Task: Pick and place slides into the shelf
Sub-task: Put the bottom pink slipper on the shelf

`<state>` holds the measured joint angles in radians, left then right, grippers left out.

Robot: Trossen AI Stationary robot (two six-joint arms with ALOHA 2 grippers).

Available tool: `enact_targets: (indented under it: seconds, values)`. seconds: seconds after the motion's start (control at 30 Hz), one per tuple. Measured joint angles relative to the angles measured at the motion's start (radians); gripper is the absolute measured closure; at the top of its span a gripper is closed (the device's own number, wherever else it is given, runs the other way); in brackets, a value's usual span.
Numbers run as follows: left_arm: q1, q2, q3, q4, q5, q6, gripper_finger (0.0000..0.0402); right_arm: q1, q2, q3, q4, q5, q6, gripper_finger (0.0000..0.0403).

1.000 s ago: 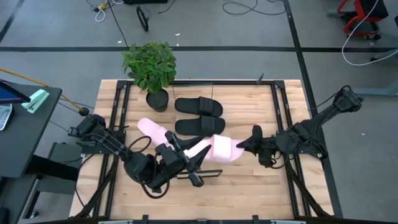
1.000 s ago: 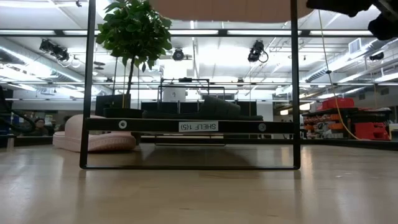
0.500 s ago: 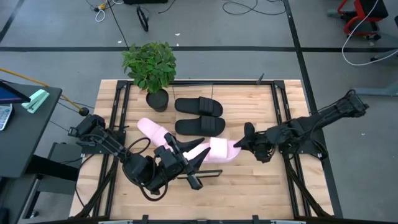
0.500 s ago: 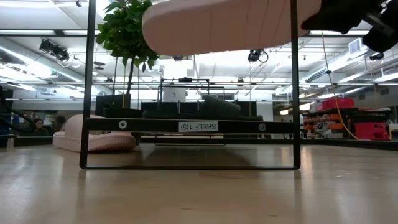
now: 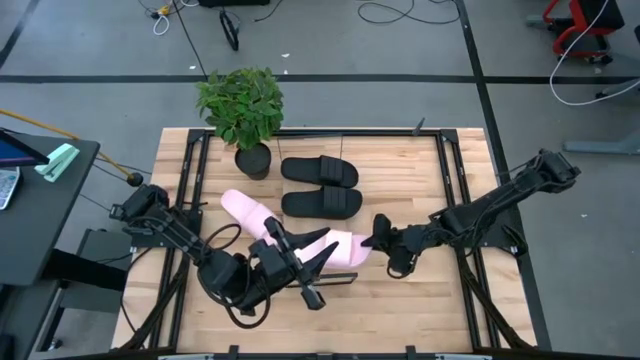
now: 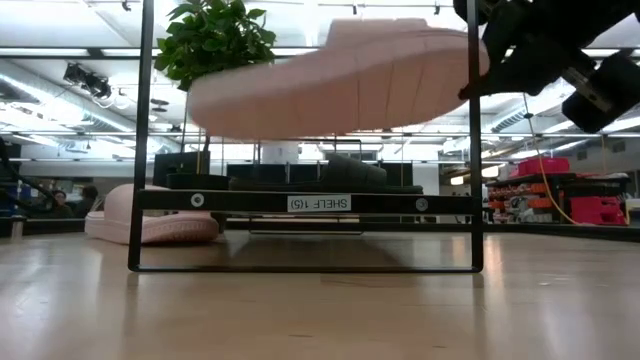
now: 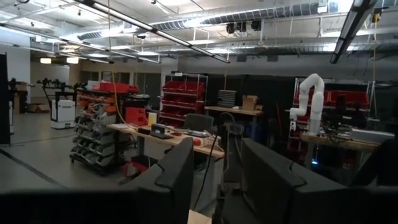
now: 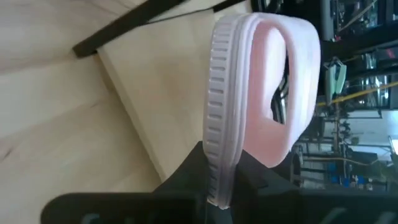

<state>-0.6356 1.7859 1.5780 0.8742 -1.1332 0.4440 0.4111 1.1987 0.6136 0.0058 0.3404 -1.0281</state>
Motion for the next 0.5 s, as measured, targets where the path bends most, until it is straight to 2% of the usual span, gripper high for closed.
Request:
enact_targets:
  seconds: [0.23,0.5]
  values:
    - [-0.019,0.0,0.0,0.0,-0.048,0.046,0.0269,0.012,0.045,0.0,0.061,-0.004,0.004,0.0369]
    - [-0.021,0.0,0.0,0.0,-0.05,0.047,0.0266,0.012,0.072,0.0,0.071,-0.055,0.022,0.0369]
